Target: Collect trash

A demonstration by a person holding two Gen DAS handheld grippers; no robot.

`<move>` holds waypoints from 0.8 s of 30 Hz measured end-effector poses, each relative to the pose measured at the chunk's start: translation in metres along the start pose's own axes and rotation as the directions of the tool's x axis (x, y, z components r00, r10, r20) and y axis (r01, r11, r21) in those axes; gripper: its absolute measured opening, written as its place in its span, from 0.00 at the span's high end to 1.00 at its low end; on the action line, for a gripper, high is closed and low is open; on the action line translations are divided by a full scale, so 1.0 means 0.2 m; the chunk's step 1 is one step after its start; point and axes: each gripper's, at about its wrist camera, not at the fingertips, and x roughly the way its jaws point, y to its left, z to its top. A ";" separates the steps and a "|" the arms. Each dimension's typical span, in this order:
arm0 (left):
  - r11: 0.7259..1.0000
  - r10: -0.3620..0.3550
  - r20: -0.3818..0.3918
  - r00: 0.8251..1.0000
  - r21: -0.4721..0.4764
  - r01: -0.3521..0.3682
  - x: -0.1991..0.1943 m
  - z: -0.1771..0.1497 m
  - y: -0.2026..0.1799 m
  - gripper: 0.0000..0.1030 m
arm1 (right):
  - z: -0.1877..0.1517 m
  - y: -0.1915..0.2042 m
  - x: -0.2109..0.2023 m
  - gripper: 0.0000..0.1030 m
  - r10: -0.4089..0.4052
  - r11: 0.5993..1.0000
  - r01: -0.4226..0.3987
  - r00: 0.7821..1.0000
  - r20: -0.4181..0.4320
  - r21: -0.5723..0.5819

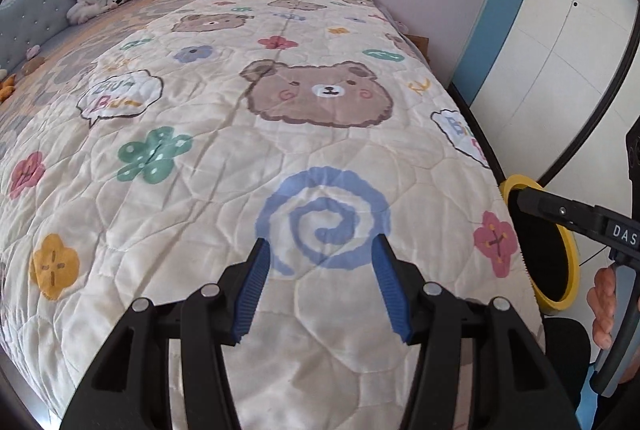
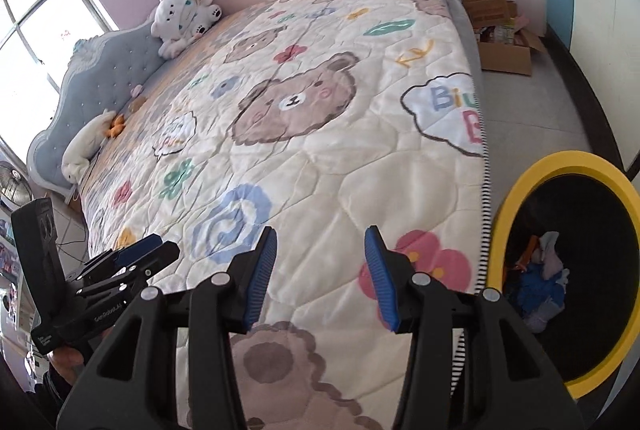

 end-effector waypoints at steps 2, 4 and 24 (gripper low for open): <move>1.000 0.017 0.010 1.000 -0.023 -0.016 -0.01 -0.03 0.07 0.45 | -0.03 0.06 0.02 0.55 -0.006 1.000 0.006 1.000 -0.001 -0.017; 0.999 0.024 0.026 0.999 -0.037 -0.023 -0.02 -0.04 0.12 0.41 | -0.06 0.10 0.03 0.47 -0.016 1.000 0.016 1.000 0.003 -0.021; 0.989 0.140 0.422 0.896 -0.011 -0.149 -0.55 -0.12 0.09 0.08 | -0.24 0.34 -0.35 0.08 -0.216 0.966 0.255 0.877 0.429 -0.036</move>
